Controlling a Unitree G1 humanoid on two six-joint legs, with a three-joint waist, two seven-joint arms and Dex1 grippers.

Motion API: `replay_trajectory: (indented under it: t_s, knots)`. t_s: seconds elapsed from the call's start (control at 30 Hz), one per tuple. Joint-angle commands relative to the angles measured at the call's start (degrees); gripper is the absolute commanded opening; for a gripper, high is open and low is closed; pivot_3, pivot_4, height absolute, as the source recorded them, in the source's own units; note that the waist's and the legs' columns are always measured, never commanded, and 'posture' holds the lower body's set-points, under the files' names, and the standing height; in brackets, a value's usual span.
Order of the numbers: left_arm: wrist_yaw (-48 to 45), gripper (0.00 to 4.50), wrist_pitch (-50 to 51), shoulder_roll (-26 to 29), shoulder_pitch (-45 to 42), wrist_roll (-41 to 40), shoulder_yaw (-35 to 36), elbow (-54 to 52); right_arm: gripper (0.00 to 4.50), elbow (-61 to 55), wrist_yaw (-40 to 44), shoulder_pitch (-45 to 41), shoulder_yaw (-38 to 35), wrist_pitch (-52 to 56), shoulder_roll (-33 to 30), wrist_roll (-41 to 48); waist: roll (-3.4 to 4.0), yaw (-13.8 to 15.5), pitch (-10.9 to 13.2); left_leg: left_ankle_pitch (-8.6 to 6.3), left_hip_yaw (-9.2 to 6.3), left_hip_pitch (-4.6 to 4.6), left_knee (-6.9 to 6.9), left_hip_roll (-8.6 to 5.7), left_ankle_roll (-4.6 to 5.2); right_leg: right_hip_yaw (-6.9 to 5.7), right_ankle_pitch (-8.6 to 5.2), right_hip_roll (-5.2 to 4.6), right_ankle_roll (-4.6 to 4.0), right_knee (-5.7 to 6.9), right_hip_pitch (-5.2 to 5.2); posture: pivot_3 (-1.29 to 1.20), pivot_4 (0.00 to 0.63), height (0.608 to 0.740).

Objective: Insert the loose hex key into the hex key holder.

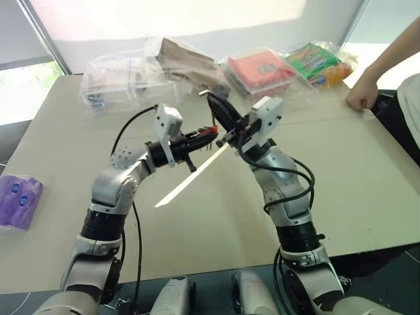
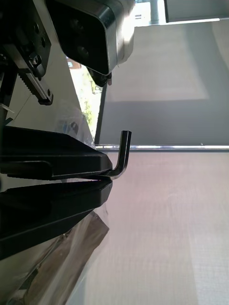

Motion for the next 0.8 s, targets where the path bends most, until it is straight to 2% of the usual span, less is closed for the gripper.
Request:
replay_trajectory:
  t_s: [0.03,0.8]
  knots:
    - [-0.4,0.00,-0.7,0.1,-0.3,-1.3,1.9,-1.8,0.02,-1.0,0.0,-0.3,-0.4,-1.6,0.0,-0.1,0.00,0.0,0.0,0.00,0.00,0.00,0.00,0.00,0.00,0.00,0.00,0.00,0.00,0.00,0.00,0.00,0.150,0.740]
    - [-1.0,0.00,0.0,-0.4,-0.2,-2.1,2.2,-2.0,0.02,-0.7,-0.2,-1.2,-0.2,-2.0,0.2,-0.1,0.00,0.0,0.0,0.00,0.00,0.00,0.00,0.00,0.00,0.00,0.00,0.00,0.00,0.00,0.00,0.00,0.150,0.740]
